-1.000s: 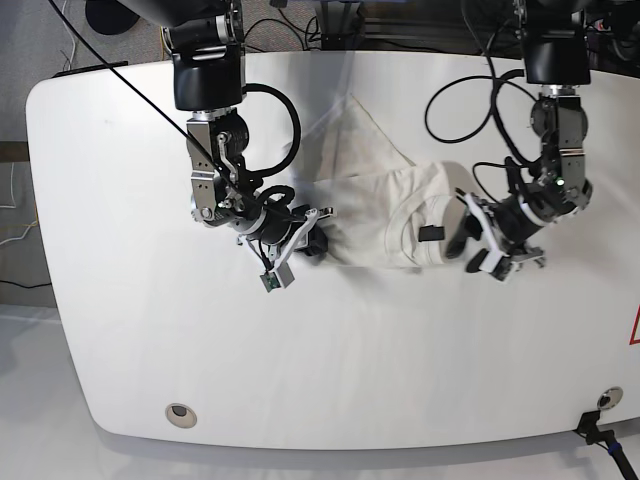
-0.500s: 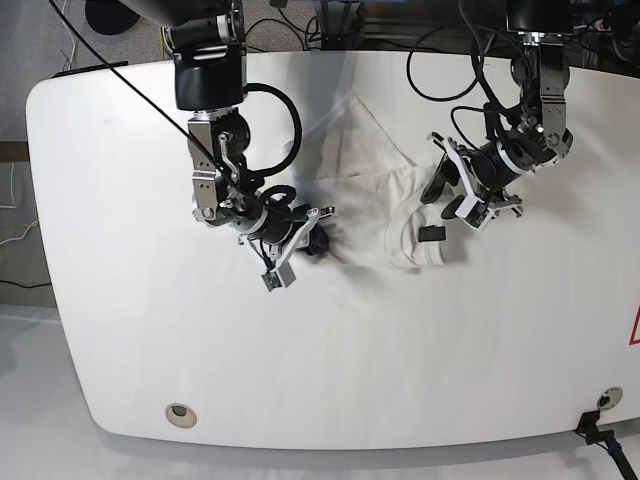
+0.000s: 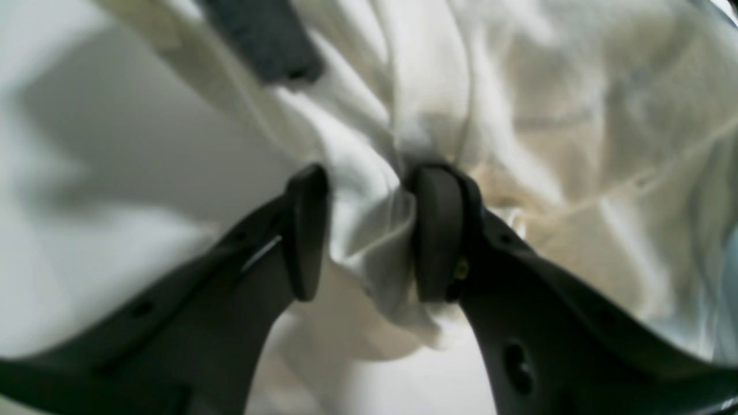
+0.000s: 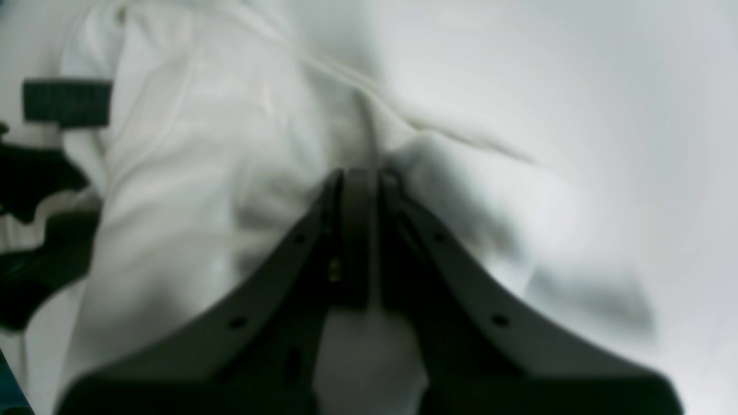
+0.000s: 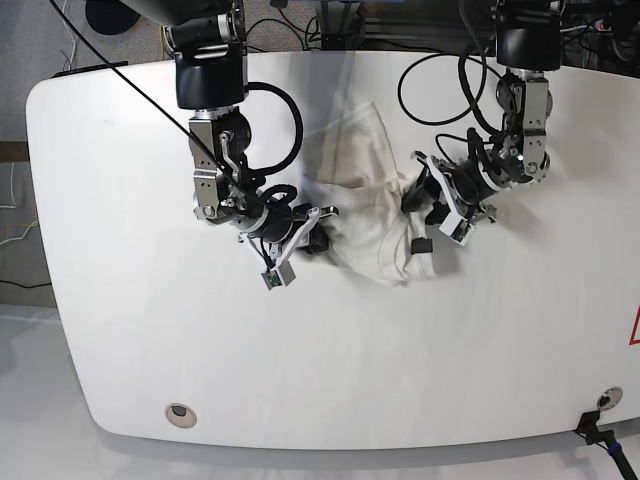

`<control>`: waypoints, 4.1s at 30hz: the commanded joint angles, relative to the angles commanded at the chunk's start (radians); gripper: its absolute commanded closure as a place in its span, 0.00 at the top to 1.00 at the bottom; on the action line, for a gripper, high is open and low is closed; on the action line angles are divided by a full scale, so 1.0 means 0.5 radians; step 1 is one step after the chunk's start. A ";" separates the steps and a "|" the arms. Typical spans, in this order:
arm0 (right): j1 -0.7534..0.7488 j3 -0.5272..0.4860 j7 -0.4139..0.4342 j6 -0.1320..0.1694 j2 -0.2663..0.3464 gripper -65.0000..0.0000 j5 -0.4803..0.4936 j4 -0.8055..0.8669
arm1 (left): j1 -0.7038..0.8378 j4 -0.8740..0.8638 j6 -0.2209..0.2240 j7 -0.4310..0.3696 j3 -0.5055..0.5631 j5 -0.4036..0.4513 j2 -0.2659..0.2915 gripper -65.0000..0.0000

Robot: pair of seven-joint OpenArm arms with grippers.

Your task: Fold the T-shirt properly

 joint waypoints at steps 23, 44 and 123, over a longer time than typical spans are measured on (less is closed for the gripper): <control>-0.334 0.000 -0.040 -0.006 -0.052 0.04 -0.009 0.427 | -0.037 0.310 0.000 0.031 -0.031 0.132 -0.092 0.35; -0.245 0.000 -0.040 -0.006 -0.012 0.04 -0.012 0.344 | 0.132 0.166 0.000 0.055 -0.101 0.141 0.034 0.35; -0.644 -0.009 -0.264 -0.086 0.055 0.04 -0.006 0.905 | -0.206 -0.061 0.000 -0.068 0.172 0.132 -0.058 0.35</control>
